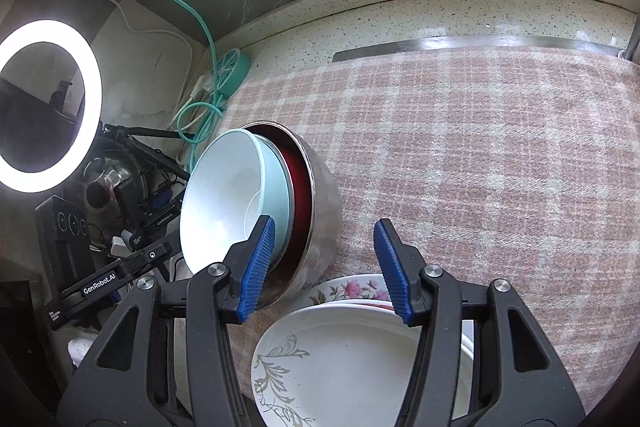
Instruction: Organize plates and bowls
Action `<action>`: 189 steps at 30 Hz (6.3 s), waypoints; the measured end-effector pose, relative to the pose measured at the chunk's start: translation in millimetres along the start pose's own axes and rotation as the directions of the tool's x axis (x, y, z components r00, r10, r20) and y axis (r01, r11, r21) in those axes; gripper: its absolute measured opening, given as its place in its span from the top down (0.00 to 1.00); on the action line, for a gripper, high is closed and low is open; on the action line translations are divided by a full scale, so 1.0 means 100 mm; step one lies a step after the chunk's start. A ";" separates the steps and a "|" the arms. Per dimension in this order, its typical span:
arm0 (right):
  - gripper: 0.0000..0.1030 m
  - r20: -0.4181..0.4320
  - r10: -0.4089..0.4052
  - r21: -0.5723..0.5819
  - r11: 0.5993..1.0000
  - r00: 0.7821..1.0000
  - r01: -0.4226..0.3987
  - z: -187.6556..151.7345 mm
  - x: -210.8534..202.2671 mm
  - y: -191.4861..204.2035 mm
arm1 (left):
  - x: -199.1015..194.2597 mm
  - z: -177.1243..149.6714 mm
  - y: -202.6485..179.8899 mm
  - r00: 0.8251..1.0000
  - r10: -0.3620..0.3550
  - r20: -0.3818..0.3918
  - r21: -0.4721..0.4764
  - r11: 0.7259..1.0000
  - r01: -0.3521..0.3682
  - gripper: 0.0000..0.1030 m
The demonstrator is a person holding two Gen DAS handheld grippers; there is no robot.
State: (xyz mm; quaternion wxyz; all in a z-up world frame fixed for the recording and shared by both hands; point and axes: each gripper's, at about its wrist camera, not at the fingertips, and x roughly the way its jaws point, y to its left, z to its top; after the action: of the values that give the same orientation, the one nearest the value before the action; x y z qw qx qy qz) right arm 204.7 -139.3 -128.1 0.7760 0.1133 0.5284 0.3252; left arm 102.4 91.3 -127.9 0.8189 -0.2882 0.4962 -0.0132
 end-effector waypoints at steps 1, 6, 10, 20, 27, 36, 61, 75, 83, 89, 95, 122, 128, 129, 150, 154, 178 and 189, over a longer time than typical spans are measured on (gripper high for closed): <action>0.51 0.001 0.000 0.003 1.000 1.000 0.000 0.00 0.00 -0.01 | 0.01 0.00 0.01 1.000 -0.002 -0.001 -0.004 1.000 0.002 0.82; 0.60 0.000 -0.010 -0.001 1.000 1.000 0.010 0.02 0.00 -0.02 | 0.05 0.01 0.03 1.000 0.002 -0.002 -0.008 1.000 -0.002 0.82; 0.67 -0.009 -0.017 -0.013 1.000 1.000 0.017 0.03 0.04 0.00 | 0.06 0.02 0.02 1.000 0.005 -0.001 -0.004 1.000 -0.005 0.82; 0.84 -0.034 -0.027 -0.047 0.999 0.999 0.026 0.04 0.18 0.08 | 0.17 0.06 0.00 1.000 0.012 -0.016 0.012 1.000 -0.012 0.82; 0.87 -0.043 -0.036 -0.070 0.997 0.998 0.033 0.03 0.21 0.13 | 0.22 0.03 -0.08 0.999 0.024 -0.026 0.049 0.999 -0.022 0.91; 0.87 -0.034 -0.057 -0.090 0.995 0.998 0.054 0.00 0.20 0.16 | 0.18 0.02 -0.14 0.999 0.047 -0.008 0.094 0.994 -0.046 0.91; 0.87 0.047 0.021 -0.164 0.986 0.999 -0.013 -0.35 -0.79 0.45 | -0.69 -0.37 -0.55 0.991 -0.011 0.130 0.127 0.992 -0.006 0.91; 0.87 0.055 -0.004 -0.128 0.992 0.998 0.011 -0.73 -1.28 0.06 | -0.58 -0.78 -0.95 0.996 -0.048 0.081 0.155 0.987 0.035 0.91; 0.87 0.016 -0.023 -0.103 0.994 1.000 0.025 -0.91 -1.27 -0.17 | -0.38 -1.04 -1.01 0.999 -0.030 0.019 0.136 0.990 0.027 0.91; 0.87 -0.009 -0.025 -0.101 0.995 1.000 0.024 -0.98 -1.21 -0.26 | -0.33 -1.12 -1.03 1.000 -0.013 0.008 0.125 0.992 0.012 0.91; 0.87 -0.035 -0.031 -0.089 0.996 0.999 0.028 -1.04 -1.11 -0.33 | -0.28 -1.16 -1.02 1.000 0.002 -0.006 0.119 0.993 -0.001 0.91; 0.85 -0.033 -0.049 -0.111 0.993 0.998 0.045 -1.08 -1.05 -0.31 | -0.20 -1.21 -0.98 1.000 0.011 -0.023 0.106 0.994 -0.009 0.91; 0.79 -0.033 -0.055 -0.111 0.992 0.998 0.051 -1.13 -1.08 -0.34 | -0.20 -1.22 -0.99 1.000 0.020 -0.020 0.109 0.994 -0.017 0.90; 0.78 -0.031 -0.055 -0.110 0.993 0.998 0.051 -1.13 -1.08 -0.35 | -0.20 -1.22 -0.99 1.000 0.022 -0.019 0.110 0.994 -0.019 0.89; 0.49 0.058 -0.070 -0.139 0.987 0.996 0.077 -1.15 -1.39 -0.31 | -0.45 -1.15 -0.96 0.997 0.046 0.058 0.110 0.993 -0.052 0.80; 0.37 0.096 -0.091 -0.168 0.980 0.991 0.106 -1.15 -1.53 -0.29 | -0.57 -1.12 -0.98 0.993 0.067 0.096 0.138 0.987 -0.079 0.70; 0.07 0.371 -0.129 -0.336 0.905 0.920 0.262 -1.57 -2.40 0.17 | -1.30 -1.68 -1.60 0.916 0.150 0.372 0.265 0.929 -0.259 0.25; 0.03 0.383 -0.144 -0.380 0.876 0.912 0.298 -1.79 -2.40 0.26 | -1.27 -1.88 -1.71 0.905 0.172 0.388 0.268 0.919 -0.289 0.25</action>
State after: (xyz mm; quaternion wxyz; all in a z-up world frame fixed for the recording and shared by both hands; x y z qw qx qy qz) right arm -20.7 -299.8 -10.5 0.8940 -0.0677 0.3096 0.3167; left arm -71.1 -98.7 -6.9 0.9265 -0.0881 0.3614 0.0574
